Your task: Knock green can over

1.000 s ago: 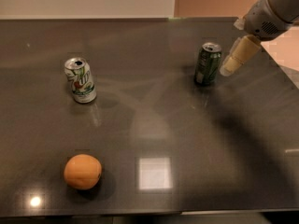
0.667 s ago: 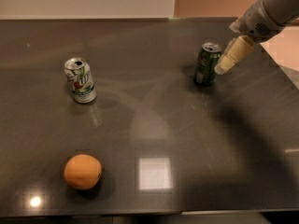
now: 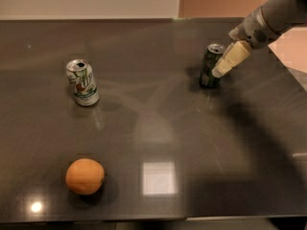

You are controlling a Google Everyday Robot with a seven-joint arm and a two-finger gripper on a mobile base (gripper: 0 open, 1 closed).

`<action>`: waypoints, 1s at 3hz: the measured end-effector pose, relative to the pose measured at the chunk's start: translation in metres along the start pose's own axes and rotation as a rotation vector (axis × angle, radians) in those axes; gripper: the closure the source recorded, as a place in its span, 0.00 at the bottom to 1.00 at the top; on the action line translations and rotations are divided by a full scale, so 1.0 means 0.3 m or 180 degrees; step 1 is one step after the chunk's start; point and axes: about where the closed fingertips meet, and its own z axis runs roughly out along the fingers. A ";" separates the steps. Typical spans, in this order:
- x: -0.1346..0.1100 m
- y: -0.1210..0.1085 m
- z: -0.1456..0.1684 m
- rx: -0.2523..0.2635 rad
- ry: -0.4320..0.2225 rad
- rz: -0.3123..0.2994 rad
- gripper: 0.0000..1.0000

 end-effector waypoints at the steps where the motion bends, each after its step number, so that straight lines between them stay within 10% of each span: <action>1: 0.003 -0.009 0.022 -0.0058 -0.0074 0.0076 0.00; 3: 0.006 0.000 0.053 -0.0223 -0.0157 0.0143 0.41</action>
Offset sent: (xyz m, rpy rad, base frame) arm 0.0069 0.0033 -0.0074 0.0912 0.0469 0.0133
